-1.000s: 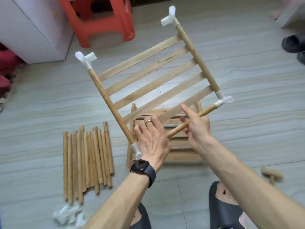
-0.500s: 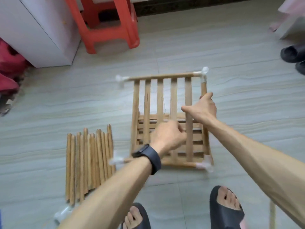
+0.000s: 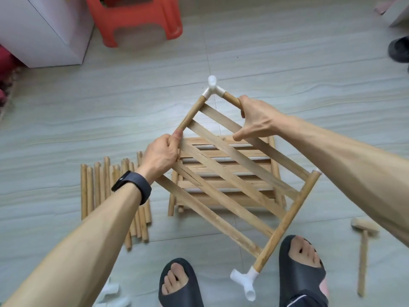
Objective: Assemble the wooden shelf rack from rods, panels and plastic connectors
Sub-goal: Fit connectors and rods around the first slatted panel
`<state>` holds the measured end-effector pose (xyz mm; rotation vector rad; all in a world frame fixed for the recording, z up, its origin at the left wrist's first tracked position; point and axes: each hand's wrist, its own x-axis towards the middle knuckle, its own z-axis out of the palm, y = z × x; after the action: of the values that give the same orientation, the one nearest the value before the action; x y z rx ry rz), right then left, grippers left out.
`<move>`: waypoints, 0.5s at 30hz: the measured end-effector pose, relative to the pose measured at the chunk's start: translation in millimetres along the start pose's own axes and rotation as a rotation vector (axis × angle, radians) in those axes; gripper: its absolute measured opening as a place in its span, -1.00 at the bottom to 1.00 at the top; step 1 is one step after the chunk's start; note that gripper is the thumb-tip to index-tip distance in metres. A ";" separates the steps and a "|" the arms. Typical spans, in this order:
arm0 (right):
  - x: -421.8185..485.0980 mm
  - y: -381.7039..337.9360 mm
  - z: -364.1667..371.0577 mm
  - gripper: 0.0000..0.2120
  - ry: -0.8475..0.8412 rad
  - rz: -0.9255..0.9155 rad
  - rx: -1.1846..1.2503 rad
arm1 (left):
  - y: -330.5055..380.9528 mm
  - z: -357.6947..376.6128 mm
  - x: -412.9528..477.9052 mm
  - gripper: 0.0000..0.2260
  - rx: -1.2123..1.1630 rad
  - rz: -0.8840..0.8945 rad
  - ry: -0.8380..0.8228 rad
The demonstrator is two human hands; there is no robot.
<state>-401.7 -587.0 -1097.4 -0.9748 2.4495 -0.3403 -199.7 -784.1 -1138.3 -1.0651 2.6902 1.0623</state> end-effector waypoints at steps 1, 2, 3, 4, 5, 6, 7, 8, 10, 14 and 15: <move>2.5 0.3 2.6 -0.19 0.013 0.006 0.019 | -2.4 2.7 -1.9 -0.31 0.002 -0.010 0.024; 4.1 0.8 4.7 -0.20 0.036 0.022 0.054 | -4.8 4.2 -3.0 -0.32 0.005 -0.028 0.049; 3.6 2.1 7.2 -0.20 0.076 0.042 0.106 | -8.2 5.8 -3.1 -0.33 0.011 -0.048 0.078; -0.4 4.1 10.1 -0.20 0.141 0.070 0.182 | -12.9 6.6 -3.0 -0.35 0.019 -0.072 0.110; -7.3 6.5 13.6 -0.22 0.245 0.106 0.271 | -18.8 6.8 -3.2 -0.36 0.019 -0.104 0.145; -17.2 10.0 17.0 -0.26 0.378 0.149 0.346 | -25.1 6.6 -3.4 -0.36 0.009 -0.150 0.179; -29.1 16.1 21.6 -0.28 0.509 0.196 0.383 | -31.8 6.6 -3.3 -0.35 -0.008 -0.203 0.213; -42.1 23.6 27.3 -0.28 0.584 0.258 0.395 | -37.8 6.9 -3.7 -0.33 -0.030 -0.258 0.238; -66.5 45.5 45.9 -0.28 0.478 0.426 0.418 | -47.8 10.8 -6.2 -0.30 -0.114 -0.365 0.275; -101.5 80.3 93.9 -0.66 0.036 0.564 0.657 | -60.7 38.3 -16.3 -0.33 -0.259 -0.517 0.264; -105.4 83.3 100.2 -0.65 0.049 0.554 0.712 | -62.8 47.5 -19.7 -0.33 -0.287 -0.557 0.244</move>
<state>-331.5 -459.2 -1180.0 0.0113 2.2357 -0.9424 -154.5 -776.0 -1205.3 -1.9547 2.1934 1.2775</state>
